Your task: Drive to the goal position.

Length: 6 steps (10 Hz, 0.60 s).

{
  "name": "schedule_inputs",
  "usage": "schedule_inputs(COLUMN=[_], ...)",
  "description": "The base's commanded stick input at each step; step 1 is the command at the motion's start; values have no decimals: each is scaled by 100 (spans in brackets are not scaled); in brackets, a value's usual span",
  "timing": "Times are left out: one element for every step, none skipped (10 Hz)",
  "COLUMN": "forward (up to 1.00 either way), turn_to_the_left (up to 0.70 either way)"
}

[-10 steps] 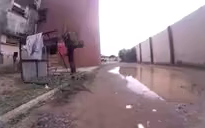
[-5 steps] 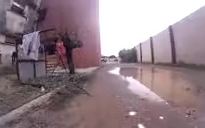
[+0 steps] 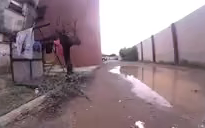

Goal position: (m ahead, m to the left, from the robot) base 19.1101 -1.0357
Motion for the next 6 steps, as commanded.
schedule_inputs(forward=[50,50,50,50,50,50], turn_to_the_left=[-10,-26,-35,-19,-1,0])
